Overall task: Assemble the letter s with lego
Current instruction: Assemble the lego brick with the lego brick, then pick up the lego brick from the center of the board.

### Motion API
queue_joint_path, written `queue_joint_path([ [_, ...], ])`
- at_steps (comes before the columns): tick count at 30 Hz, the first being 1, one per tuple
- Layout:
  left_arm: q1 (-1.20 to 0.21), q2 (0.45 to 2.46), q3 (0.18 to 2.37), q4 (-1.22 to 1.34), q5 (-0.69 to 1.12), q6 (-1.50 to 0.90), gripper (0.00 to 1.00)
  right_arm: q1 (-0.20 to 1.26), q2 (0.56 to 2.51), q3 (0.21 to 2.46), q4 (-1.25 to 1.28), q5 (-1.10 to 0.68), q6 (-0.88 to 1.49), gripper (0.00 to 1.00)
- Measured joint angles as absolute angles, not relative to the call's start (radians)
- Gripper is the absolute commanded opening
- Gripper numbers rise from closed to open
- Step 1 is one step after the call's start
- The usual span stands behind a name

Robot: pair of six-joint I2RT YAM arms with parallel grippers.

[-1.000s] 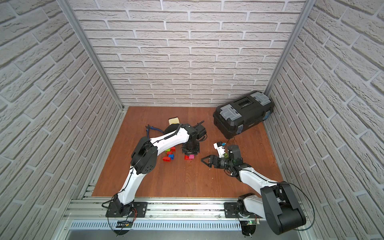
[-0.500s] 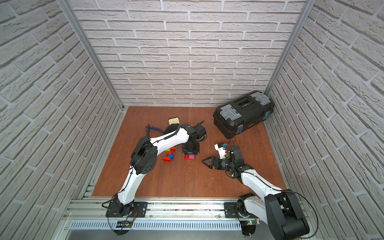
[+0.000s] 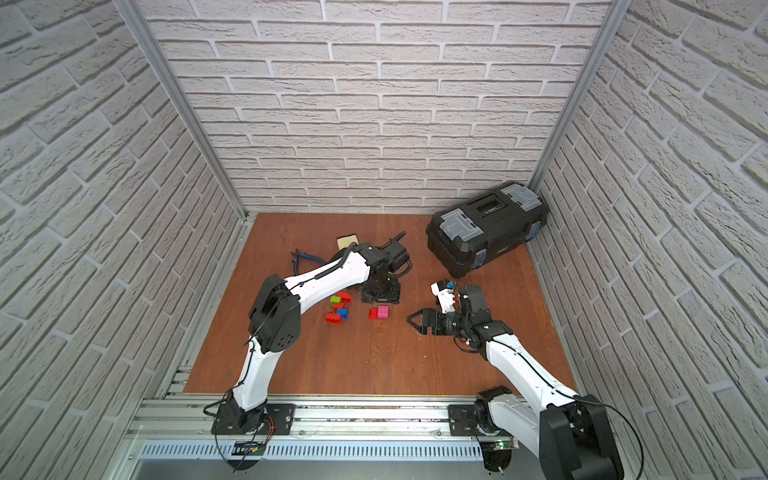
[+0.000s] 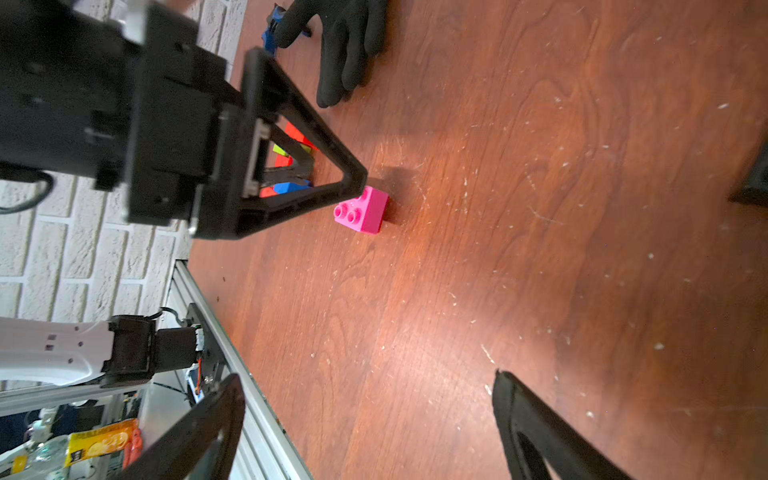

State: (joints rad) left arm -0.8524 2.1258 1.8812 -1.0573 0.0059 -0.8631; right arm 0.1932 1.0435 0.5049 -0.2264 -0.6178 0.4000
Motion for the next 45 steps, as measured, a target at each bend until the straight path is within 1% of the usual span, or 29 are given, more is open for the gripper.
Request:
queue_joint_path([
  [4, -0.834, 2.048, 1.823, -1.024, 0.010, -0.802, 0.77, 0.193, 1.043, 0.580, -0.341, -0.529, 0.344, 0.94],
  [8, -0.805, 1.948, 1.715, -0.951, 0.029, -0.723, 0.79, 0.192, 1.043, 0.659, -0.451, -0.417, 0.273, 0.94],
  [15, -0.727, 1.783, 1.526, -0.801, 0.131, -0.620, 0.85, 0.191, 1.042, 0.717, -0.559, -0.242, 0.165, 0.92],
  [16, -0.709, 1.757, 1.493, -0.771, 0.153, -0.609, 0.87, 0.190, 1.045, 0.727, -0.579, -0.217, 0.148, 0.92],
  [19, -0.665, 1.709, 1.422, -0.701, 0.224, -0.587, 0.98, 0.189, 1.060, 0.760, -0.619, -0.150, 0.097, 0.90],
  [24, -0.631, 1.693, 1.386, -0.627, 0.302, -0.551, 0.98, 0.188, 1.091, 0.789, -0.639, -0.068, 0.005, 0.86],
  [27, -0.623, 1.687, 1.370, -0.595, 0.336, -0.542, 0.98, 0.187, 1.149, 0.815, -0.649, -0.040, -0.046, 0.84],
  [32, -0.597, 1.654, 1.326, -0.575, 0.379, -0.531, 0.98, 0.186, 1.254, 0.825, -0.651, -0.001, -0.096, 0.77],
  [45, -0.570, 1.620, 1.278, -0.561, 0.405, -0.516, 0.98, 0.184, 1.431, 0.829, -0.578, 0.093, -0.150, 0.62],
])
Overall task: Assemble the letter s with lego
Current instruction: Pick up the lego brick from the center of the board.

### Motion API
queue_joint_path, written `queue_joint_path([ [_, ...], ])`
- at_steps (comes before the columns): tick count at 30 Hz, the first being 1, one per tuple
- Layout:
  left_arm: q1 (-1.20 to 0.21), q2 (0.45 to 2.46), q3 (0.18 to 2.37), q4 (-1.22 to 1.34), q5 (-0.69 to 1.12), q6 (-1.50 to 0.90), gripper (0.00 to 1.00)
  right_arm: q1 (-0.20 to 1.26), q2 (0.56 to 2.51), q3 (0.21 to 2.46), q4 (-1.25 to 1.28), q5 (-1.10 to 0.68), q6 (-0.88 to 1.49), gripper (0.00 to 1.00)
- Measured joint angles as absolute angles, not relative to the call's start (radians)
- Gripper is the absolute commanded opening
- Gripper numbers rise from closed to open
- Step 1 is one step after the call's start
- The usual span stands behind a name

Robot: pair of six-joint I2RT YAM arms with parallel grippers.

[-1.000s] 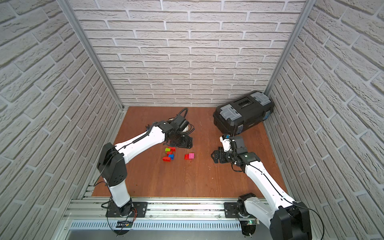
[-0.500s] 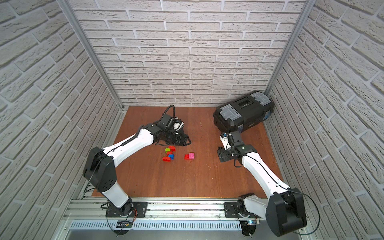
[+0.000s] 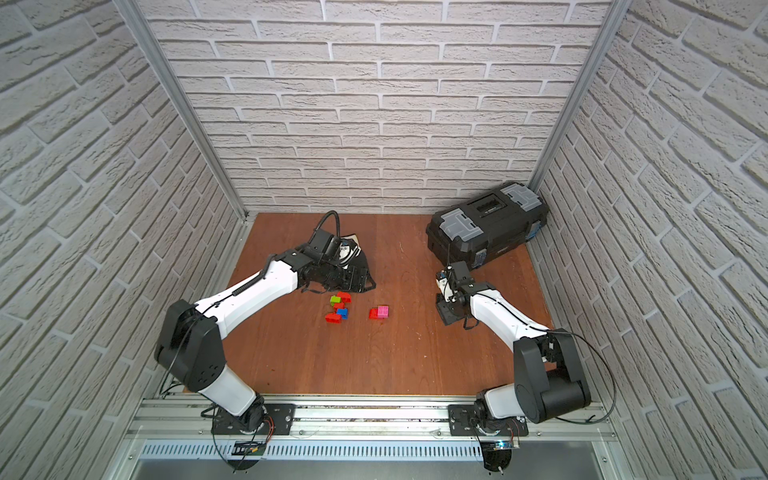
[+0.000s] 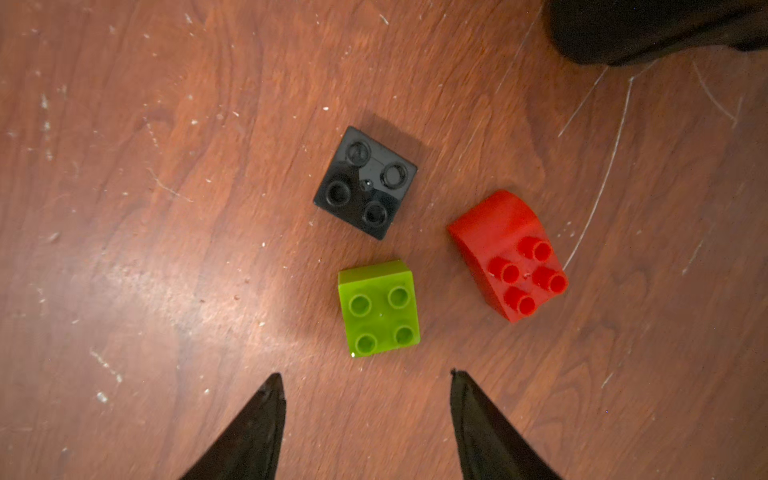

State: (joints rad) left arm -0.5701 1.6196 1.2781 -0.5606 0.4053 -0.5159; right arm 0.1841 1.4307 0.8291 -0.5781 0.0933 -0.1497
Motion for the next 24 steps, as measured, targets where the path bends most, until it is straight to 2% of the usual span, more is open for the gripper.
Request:
queue_joint_path([
  [12, -0.569, 1.618, 1.266, -0.554, 0.405, -0.516, 0.98, 0.183, 1.522, 0.850, -0.493, 0.113, -0.177, 0.49],
  [24, -0.569, 1.618, 1.266, -0.554, 0.405, -0.517, 0.98, 0.183, 1.573, 0.865, -0.482, 0.120, -0.181, 0.43],
])
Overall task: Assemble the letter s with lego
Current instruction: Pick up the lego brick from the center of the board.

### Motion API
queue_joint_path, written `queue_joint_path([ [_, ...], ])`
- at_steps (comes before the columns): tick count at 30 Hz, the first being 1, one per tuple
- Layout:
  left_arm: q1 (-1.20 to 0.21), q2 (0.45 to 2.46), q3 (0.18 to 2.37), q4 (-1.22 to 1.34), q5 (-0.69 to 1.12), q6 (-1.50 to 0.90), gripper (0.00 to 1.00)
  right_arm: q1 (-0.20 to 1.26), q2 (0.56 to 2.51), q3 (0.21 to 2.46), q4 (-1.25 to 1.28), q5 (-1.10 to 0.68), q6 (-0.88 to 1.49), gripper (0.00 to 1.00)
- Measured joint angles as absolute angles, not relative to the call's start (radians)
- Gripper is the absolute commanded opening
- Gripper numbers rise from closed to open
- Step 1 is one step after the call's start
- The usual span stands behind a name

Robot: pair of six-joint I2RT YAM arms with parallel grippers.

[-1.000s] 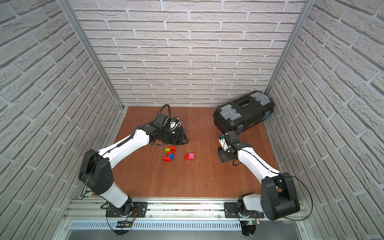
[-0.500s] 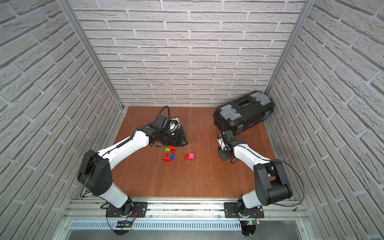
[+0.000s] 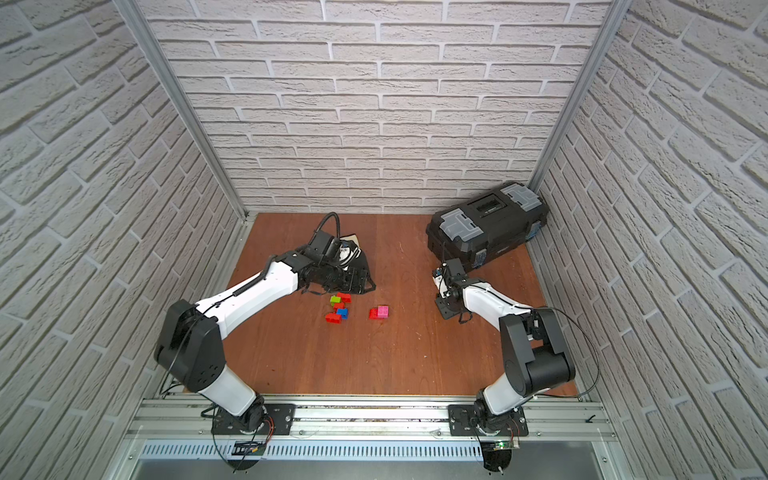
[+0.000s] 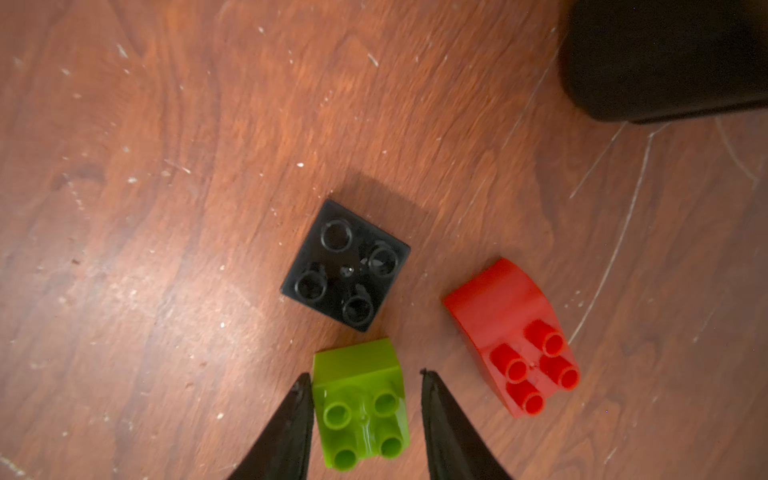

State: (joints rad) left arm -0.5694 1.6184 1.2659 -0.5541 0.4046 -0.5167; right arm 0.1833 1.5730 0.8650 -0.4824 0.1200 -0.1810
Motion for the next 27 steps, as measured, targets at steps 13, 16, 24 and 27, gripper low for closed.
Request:
queue_joint_path([
  [13, -0.569, 1.621, 1.266, -0.560, 0.405, -0.516, 0.98, 0.183, 1.584, 0.865, -0.482, 0.129, -0.176, 0.29],
  [16, -0.569, 1.621, 1.266, -0.564, 0.405, -0.516, 0.98, 0.183, 1.584, 0.865, -0.484, 0.126, -0.163, 0.29],
  [24, -0.545, 1.618, 1.263, -0.591, 0.406, -0.505, 0.98, 0.216, 1.526, 0.866, -0.552, 0.101, -0.011, 0.24],
  [27, -0.521, 1.595, 1.245, -0.599, 0.410, -0.496, 0.98, 0.252, 1.471, 0.868, -0.583, 0.089, 0.072, 0.25],
])
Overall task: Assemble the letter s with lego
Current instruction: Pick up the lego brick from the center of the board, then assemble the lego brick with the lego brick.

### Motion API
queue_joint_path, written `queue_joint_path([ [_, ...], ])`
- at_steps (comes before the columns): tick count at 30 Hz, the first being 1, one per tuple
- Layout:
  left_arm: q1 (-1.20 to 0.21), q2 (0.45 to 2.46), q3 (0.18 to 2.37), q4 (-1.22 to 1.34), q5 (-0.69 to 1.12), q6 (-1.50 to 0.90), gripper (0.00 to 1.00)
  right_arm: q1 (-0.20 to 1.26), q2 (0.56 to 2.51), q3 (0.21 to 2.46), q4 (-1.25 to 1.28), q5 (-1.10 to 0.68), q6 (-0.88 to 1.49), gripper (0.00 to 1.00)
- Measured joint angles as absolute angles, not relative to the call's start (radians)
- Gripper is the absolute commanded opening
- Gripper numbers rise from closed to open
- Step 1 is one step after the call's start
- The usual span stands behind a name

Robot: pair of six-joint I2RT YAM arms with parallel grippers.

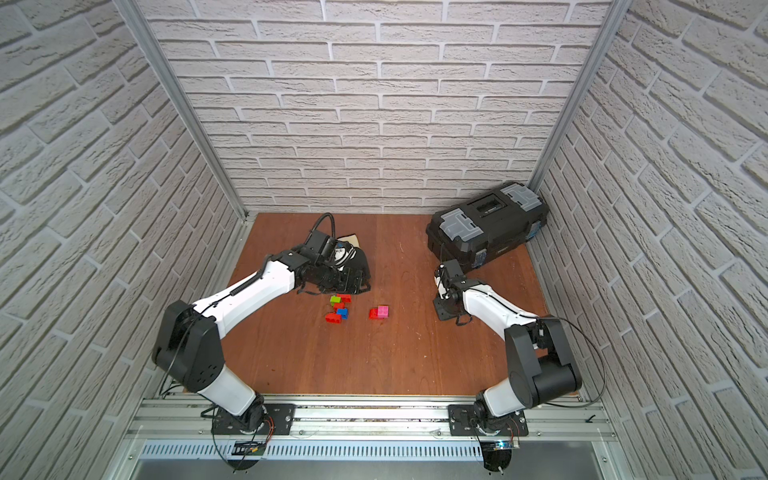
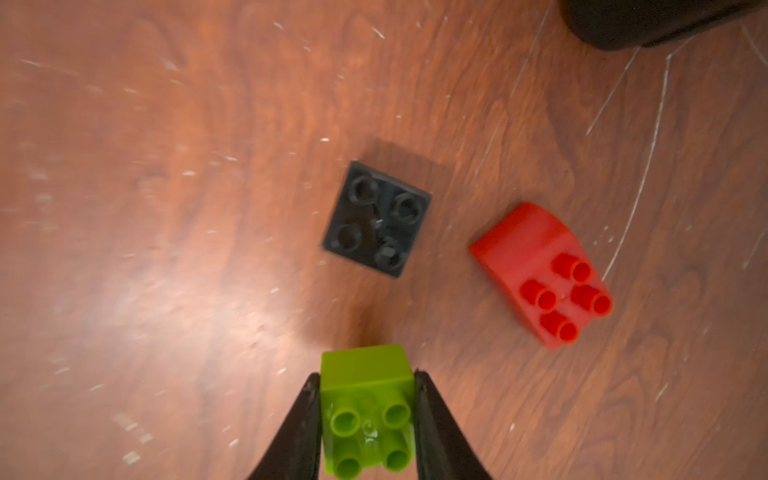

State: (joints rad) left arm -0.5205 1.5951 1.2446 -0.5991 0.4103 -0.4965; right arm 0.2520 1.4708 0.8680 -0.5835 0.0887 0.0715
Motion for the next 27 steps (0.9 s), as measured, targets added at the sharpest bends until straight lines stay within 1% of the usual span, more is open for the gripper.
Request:
queue_joint_path([
  [5, -0.474, 1.529, 1.200, -0.619, 0.428, -0.487, 0.98, 0.343, 1.421, 0.913, -0.641, 0.086, 0.232, 0.25],
  [12, -0.421, 1.448, 1.141, -0.638, 0.453, -0.471, 0.98, 0.527, 1.438, 1.036, -0.716, 0.115, 0.461, 0.27],
  [18, -0.393, 1.398, 1.084, -0.640, 0.473, -0.466, 0.98, 0.663, 1.566, 1.204, -0.766, 0.155, 0.609, 0.27],
  [27, -0.355, 1.336, 1.019, -0.640, 0.497, -0.464, 0.98, 0.764, 1.745, 1.385, -0.808, 0.173, 0.726, 0.27],
])
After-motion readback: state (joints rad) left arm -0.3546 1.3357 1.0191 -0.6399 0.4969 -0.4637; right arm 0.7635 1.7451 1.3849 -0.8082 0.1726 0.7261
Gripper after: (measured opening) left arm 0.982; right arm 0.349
